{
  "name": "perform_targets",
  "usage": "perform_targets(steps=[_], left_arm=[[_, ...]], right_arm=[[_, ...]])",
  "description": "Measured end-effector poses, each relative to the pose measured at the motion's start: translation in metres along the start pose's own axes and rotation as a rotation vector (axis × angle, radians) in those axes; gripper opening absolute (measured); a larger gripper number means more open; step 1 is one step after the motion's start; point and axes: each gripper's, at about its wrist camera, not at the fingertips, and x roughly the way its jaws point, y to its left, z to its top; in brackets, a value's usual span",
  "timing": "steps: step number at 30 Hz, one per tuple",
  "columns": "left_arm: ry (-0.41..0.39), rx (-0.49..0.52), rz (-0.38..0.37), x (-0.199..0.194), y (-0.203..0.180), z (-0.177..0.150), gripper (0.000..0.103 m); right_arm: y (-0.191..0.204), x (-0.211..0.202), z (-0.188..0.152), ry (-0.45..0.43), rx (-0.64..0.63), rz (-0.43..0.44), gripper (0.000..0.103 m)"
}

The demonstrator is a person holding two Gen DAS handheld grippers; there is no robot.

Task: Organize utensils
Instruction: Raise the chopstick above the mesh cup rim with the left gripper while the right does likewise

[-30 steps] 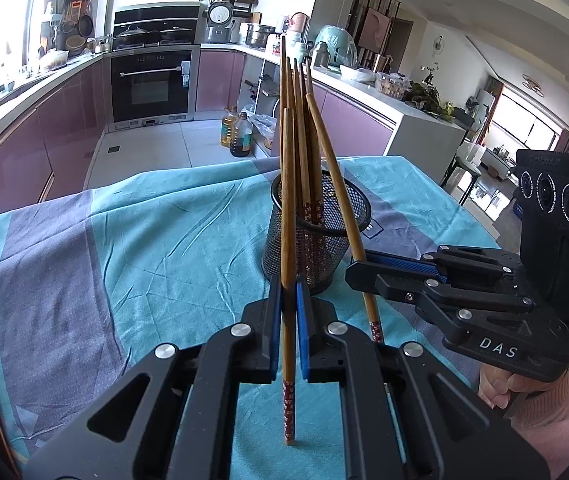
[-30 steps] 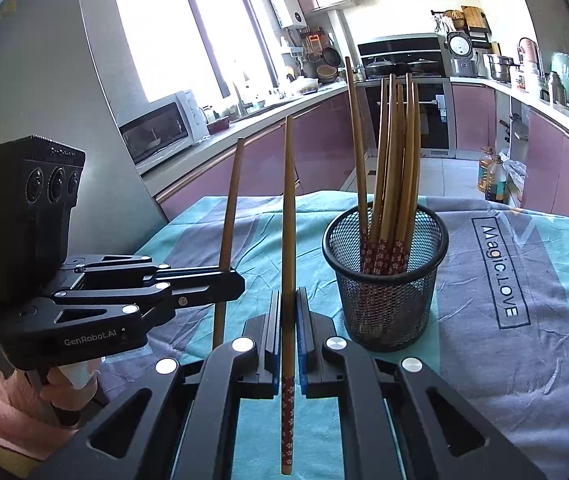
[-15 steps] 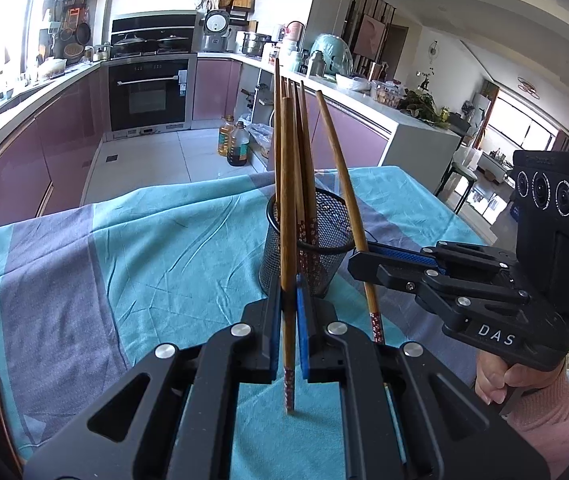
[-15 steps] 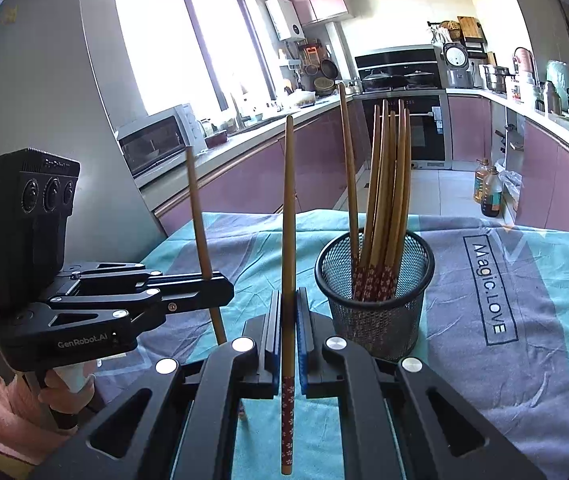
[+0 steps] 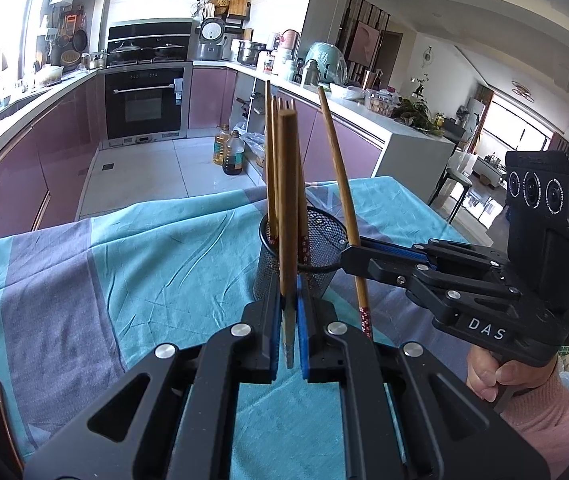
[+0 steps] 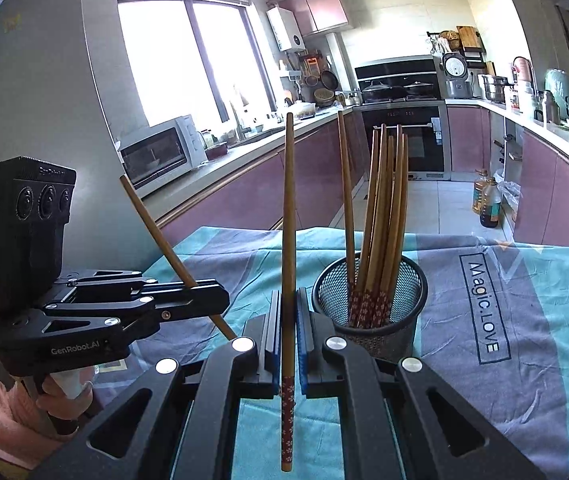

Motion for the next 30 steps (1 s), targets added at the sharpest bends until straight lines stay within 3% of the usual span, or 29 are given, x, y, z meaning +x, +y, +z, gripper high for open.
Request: perform_targets(steps=[30], left_arm=[[-0.079, 0.052, -0.018, -0.027, -0.018, 0.03, 0.008]], right_arm=[[-0.012, -0.015, 0.026, -0.089, -0.006, -0.021, 0.006]])
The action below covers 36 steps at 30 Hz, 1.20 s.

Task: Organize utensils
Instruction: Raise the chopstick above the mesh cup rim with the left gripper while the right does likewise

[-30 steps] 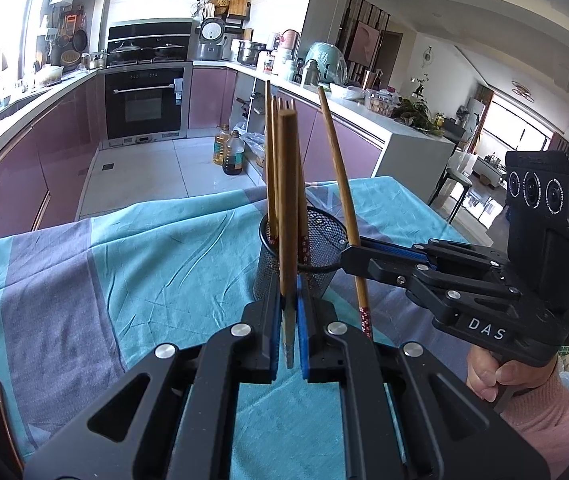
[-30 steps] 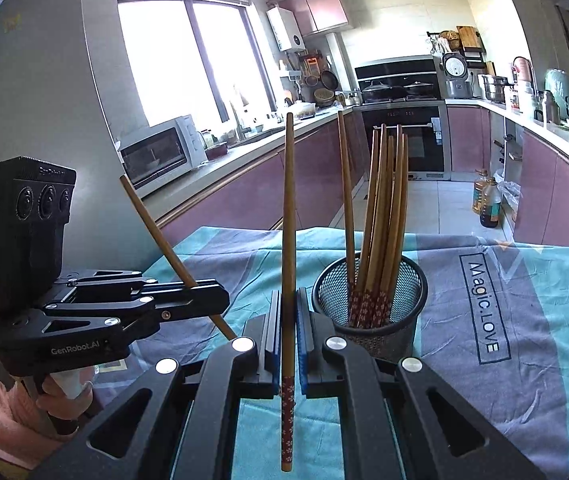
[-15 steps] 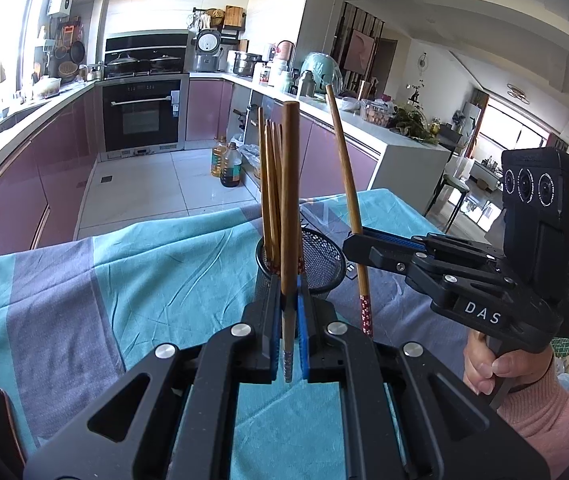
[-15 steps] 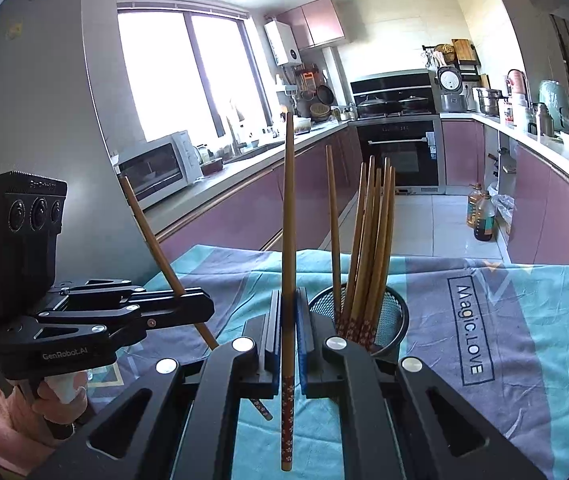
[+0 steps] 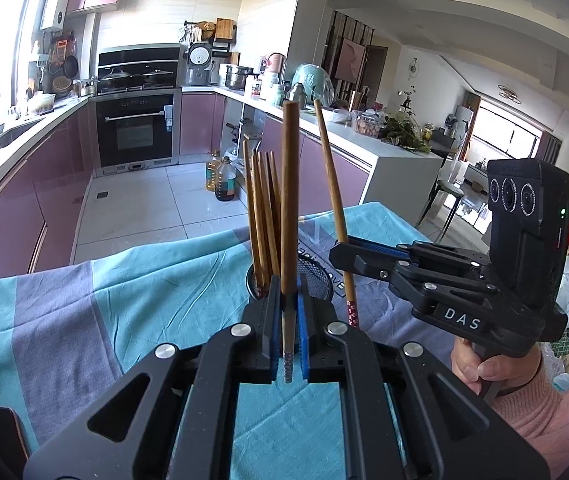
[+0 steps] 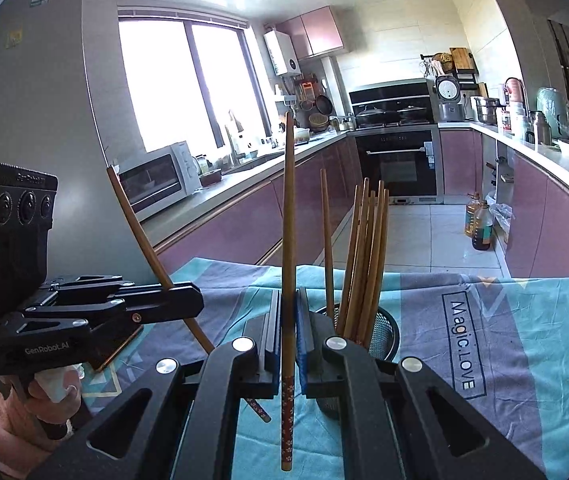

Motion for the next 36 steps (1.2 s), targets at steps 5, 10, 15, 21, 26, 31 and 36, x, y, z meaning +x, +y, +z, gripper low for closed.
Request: perform_targets(steps=[5, 10, 15, 21, 26, 31, 36], left_arm=[[-0.011, 0.013, -0.004, -0.004, -0.005, 0.005, 0.008], [-0.022, 0.025, -0.008, -0.006, -0.011, 0.013, 0.008], [-0.031, 0.04, -0.009, -0.01, -0.019, 0.019, 0.008], [-0.04, 0.043, -0.005, -0.013, -0.023, 0.026, 0.008], [-0.046, 0.046, -0.007, -0.014, -0.02, 0.027, 0.008], [-0.056, 0.049, -0.004, -0.013, -0.017, 0.029, 0.008], [-0.07, 0.051, 0.001, -0.016, -0.018, 0.031, 0.008]], right_arm=[[-0.002, -0.001, 0.001, -0.009, 0.002, 0.004, 0.006], [-0.005, -0.003, 0.003, -0.015, 0.004, 0.002, 0.006], [-0.007, -0.006, 0.006, -0.027, 0.01, 0.003, 0.006], [-0.008, -0.006, 0.012, -0.038, 0.004, 0.005, 0.006], [-0.009, -0.004, 0.017, -0.047, 0.006, 0.006, 0.006], [-0.012, -0.002, 0.02, -0.055, 0.009, 0.009, 0.006], [-0.013, 0.001, 0.024, -0.06, 0.004, 0.002, 0.006]])
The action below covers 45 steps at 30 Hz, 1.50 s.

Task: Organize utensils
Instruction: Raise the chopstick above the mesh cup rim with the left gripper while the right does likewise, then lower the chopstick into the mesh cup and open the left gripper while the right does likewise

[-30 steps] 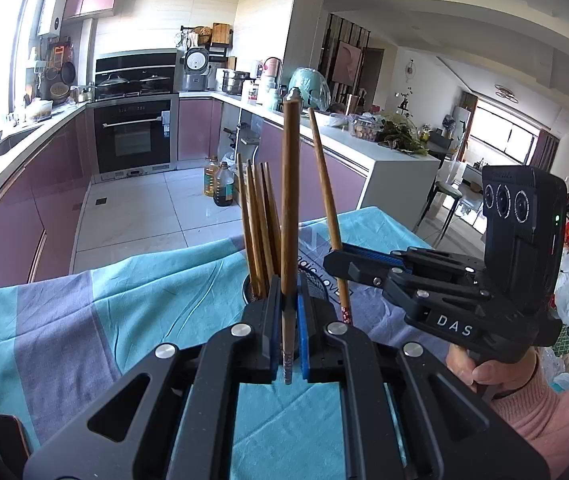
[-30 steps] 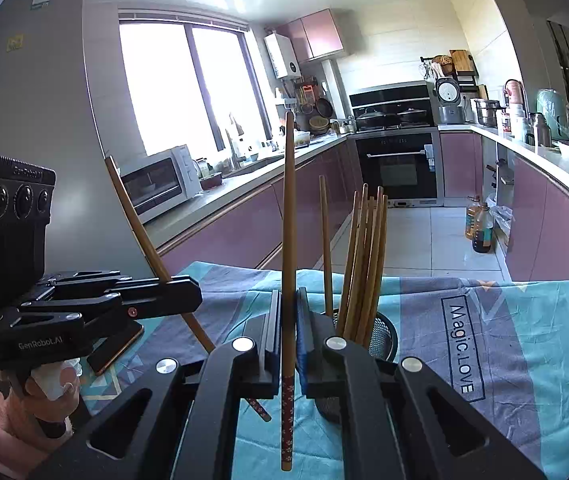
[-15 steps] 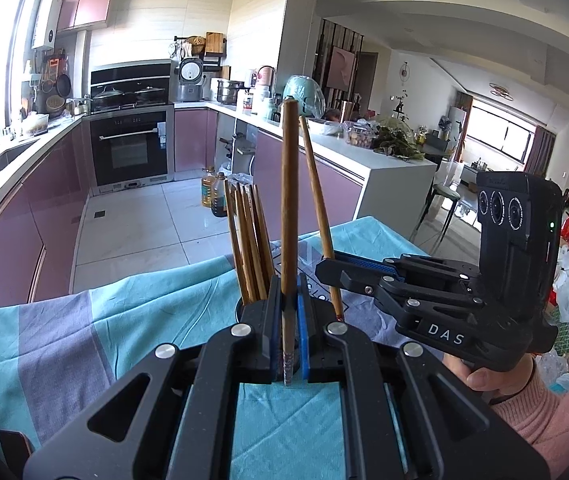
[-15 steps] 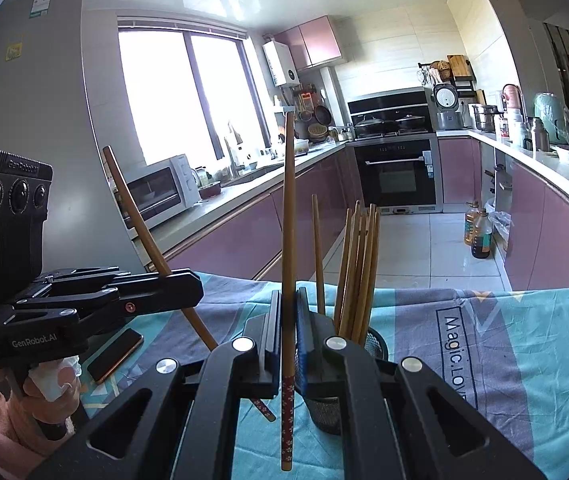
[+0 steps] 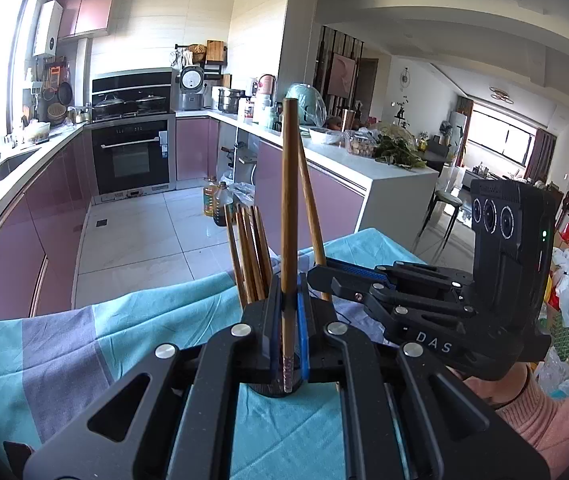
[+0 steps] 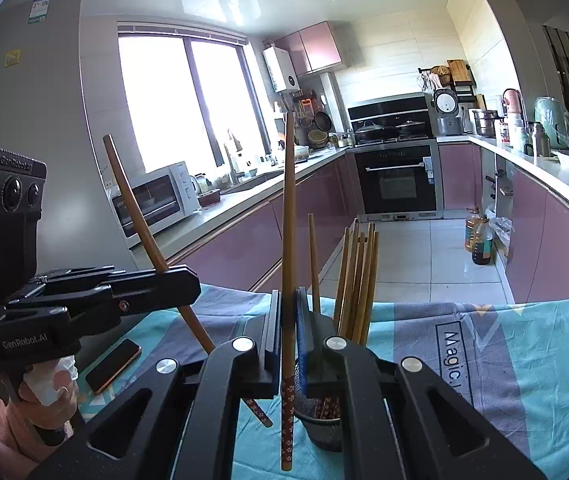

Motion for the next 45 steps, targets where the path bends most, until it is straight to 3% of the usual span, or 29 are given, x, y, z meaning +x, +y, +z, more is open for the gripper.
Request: perform_targets(steps=[24, 45], left_arm=[[-0.059, -0.022, 0.019, -0.007, -0.001, 0.002, 0.008], [0.022, -0.023, 0.028, 0.02, -0.001, 0.008, 0.008]], right_arm=[[-0.005, 0.017, 0.01, -0.022, 0.022, -0.034, 0.006], [-0.018, 0.038, 0.007, -0.037, 0.055, -0.084, 0.006]])
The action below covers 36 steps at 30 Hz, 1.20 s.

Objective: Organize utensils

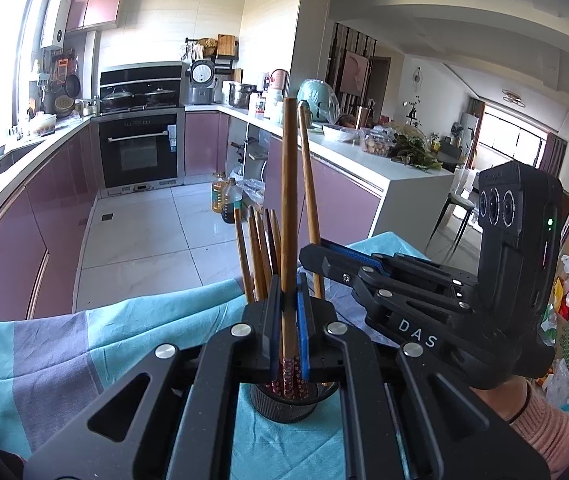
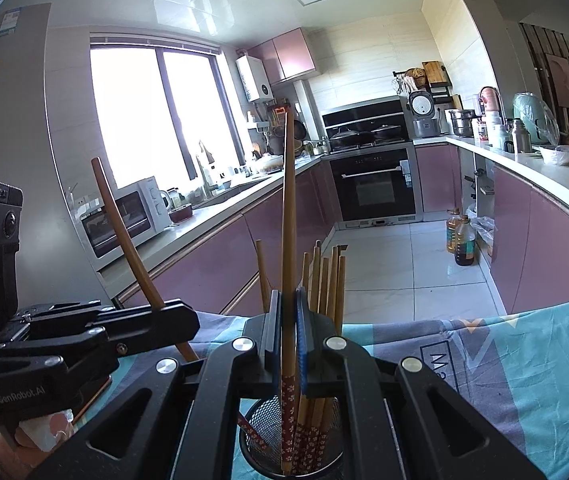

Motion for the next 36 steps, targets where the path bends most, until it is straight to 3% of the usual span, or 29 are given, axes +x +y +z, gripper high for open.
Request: perform_targets(steps=[18, 28, 33, 36], left_arm=[[0.165, -0.014, -0.022, 0.038, 0.016, -0.013, 0.008], [0.213, -0.033, -0.031, 0.071, 0.031, -0.02, 0.009], [0.185, -0.069, -0.023, 0.07, 0.042, -0.025, 0.023], [0.141, -0.094, 0.031, 0.06, 0.051, -0.032, 0.041]], right_arm=[[-0.012, 0.024, -0.03, 0.144, 0.017, -0.031, 0.007], [-0.01, 0.017, -0.04, 0.166, 0.019, -0.027, 0.01], [-0.007, 0.008, -0.042, 0.159, -0.001, -0.043, 0.02], [-0.002, 0.001, -0.042, 0.149, -0.029, -0.054, 0.034]])
